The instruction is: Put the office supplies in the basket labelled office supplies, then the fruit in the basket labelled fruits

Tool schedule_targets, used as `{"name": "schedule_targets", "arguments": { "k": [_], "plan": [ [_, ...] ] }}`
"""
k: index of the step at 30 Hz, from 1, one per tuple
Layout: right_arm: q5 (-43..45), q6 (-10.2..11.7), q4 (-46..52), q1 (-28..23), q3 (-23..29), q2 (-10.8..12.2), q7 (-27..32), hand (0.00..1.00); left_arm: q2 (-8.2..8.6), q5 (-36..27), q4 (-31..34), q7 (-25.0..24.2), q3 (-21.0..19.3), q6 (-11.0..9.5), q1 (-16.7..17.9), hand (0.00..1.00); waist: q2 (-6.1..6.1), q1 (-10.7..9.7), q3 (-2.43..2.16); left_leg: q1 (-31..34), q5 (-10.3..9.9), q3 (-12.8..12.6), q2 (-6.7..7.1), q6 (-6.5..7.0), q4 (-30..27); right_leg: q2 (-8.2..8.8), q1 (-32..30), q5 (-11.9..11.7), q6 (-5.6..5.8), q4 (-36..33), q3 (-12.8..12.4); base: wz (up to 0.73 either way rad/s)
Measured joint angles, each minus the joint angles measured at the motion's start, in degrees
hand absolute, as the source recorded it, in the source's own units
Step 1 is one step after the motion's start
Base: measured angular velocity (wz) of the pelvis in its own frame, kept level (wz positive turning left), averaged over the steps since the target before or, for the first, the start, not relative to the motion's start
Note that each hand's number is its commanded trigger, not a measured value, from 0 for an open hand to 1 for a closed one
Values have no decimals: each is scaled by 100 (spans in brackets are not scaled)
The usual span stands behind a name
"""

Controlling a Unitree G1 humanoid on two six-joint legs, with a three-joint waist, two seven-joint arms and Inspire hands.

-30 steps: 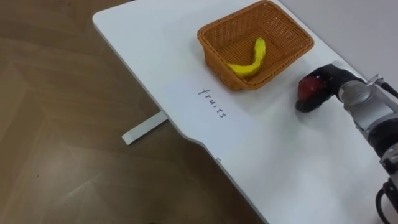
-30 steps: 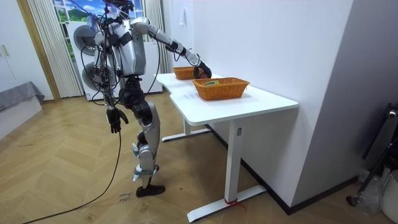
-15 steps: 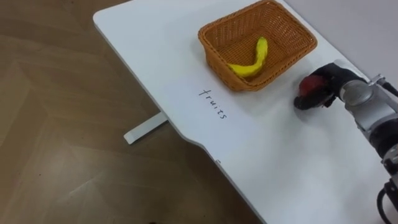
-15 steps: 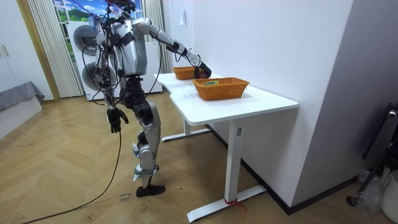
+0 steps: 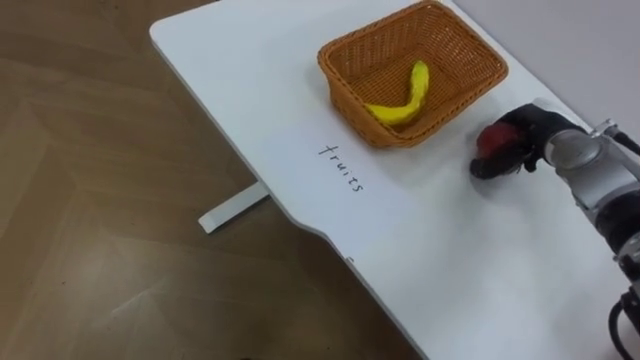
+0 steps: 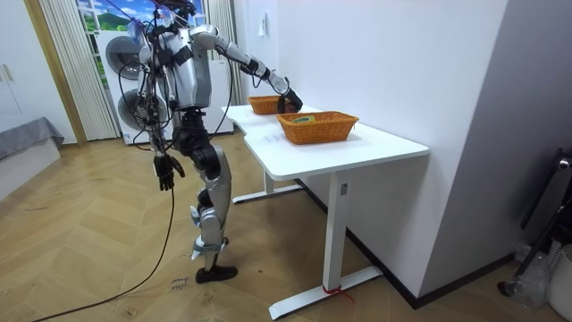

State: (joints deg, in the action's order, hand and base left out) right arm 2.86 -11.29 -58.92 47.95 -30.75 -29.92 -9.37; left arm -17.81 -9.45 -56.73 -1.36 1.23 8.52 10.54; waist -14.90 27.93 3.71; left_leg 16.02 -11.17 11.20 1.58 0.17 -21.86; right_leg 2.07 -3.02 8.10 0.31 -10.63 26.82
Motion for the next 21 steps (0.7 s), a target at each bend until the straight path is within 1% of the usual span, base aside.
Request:
{"name": "schedule_targets", "arguments": {
  "k": [1, 3, 4, 5, 6, 7, 8, 9, 10, 11, 12, 13, 14, 16, 17, 19, 21],
  "plan": [
    [-1, 3, 146, -21, 0, -5, -80, 100, 6, -1, -15, 52, 0, -20, 14, 0, -3, -103, -4, -21, 1, 0, 2, 1, 2, 1, 24, 0, 0, 0, -5, 0],
    [-4, 32, 349, -110, 4, -7, -181, 100, 26, 2, -26, 114, -68, -29, 38, 0, -4, -187, -14, -90, -5, -10, 2, 12, 8, 6, 92, 0, 1, 1, -14, 2],
    [-2, 30, 517, -186, 91, -15, -266, 100, 67, 8, -18, 135, -211, -45, 62, 0, -5, -271, -40, -133, -10, -13, 4, 20, 20, 13, 134, 1, 1, 0, -20, 4],
    [-7, 18, 761, -259, 208, -27, -311, 100, 117, 9, -15, 155, -370, -60, 94, 0, 7, -347, -50, -191, -21, -23, 4, 36, 21, 23, 195, 4, 6, 3, -32, 4],
    [-8, 8, 888, -270, 271, -27, -341, 100, 139, 9, -12, 171, -435, -62, 117, 0, 15, -409, -66, -211, -24, -23, 3, 41, 21, 30, 215, 8, 13, 3, -35, 0],
    [-1, -2, 1198, -308, 377, -53, -359, 100, 171, 25, -17, 185, -514, -58, 161, 0, 47, -508, -125, -249, -33, -28, 1, 57, 23, 54, 243, 10, 16, 4, -58, 0],
    [0, 0, 1524, -361, 543, -87, -366, 100, 194, 32, -17, 183, -577, -53, 194, 0, 111, -600, -173, -320, -41, -28, 11, 71, 30, 75, 304, 12, 19, 5, -52, 0],
    [0, 5, 1648, -373, 602, -96, -366, 100, 195, 33, -16, 184, -586, -53, 211, 0, 143, -638, -190, -376, -45, -36, 19, 81, 44, 79, 352, 12, 20, 4, -67, 0],
    [5, 11, 1855, -391, 685, -107, -375, 100, 199, 37, -7, 187, -655, -54, 258, 0, 205, -717, -231, -502, -52, -35, 33, 101, 89, 94, 459, 19, 32, 6, -89, -6],
    [38, 13, 2052, -447, 752, -135, -380, 100, 212, 40, -4, 194, -761, -54, 294, 0, 230, -749, -279, -643, -40, -46, 52, 124, 170, 122, 552, 27, 43, 3, -128, -6],
    [121, 10, 2137, -468, 761, -152, -390, 100, 219, 42, -2, 199, -806, -53, 308, 0, 233, -775, -294, -725, -30, -55, 66, 135, 222, 139, 603, 37, 61, 7, -150, -7],
    [355, 4, 2272, -486, 787, -168, -404, 100, 240, 41, 10, 199, -896, -53, 350, 0, 230, -801, -323, -856, -19, -99, 97, 151, 292, 186, 695, 78, 126, 1, -177, -11],
    [540, -2, 2383, -485, 801, -194, -410, 100, 278, 40, 22, 198, -975, -50, 389, 0, 235, -827, -344, -961, -16, -128, 111, 161, 335, 206, 779, 92, 146, 3, -170, -8],
    [634, -8, 2445, -481, 863, -203, -464, 100, 300, 24, 144, 198, -1028, -45, 502, 0, 223, -895, -357, -1081, 0, -126, 121, 177, 413, 221, 871, 93, 147, -3, -167, -2],
    [658, -38, 2457, -481, 884, -205, -490, 100, 316, 13, 217, 198, -1064, -38, 576, 0, 198, -919, -375, -1125, 2, -126, 127, 179, 438, 227, 913, 93, 148, -4, -168, 0],
    [658, -161, 2594, -480, 913, -235, -548, 100, 337, 5, 322, 199, -1065, -10, 648, 0, 157, -999, -397, -1165, 0, -117, 130, 180, 448, 225, 960, 94, 148, 0, -175, 0],
    [647, -211, 2761, -475, 915, -238, -608, 100, 378, 6, 338, 196, -1065, 14, 694, 0, 160, -1052, -395, -1238, -3, -114, 138, 185, 447, 226, 1029, 94, 148, 9, -171, 0]
  ]
}}
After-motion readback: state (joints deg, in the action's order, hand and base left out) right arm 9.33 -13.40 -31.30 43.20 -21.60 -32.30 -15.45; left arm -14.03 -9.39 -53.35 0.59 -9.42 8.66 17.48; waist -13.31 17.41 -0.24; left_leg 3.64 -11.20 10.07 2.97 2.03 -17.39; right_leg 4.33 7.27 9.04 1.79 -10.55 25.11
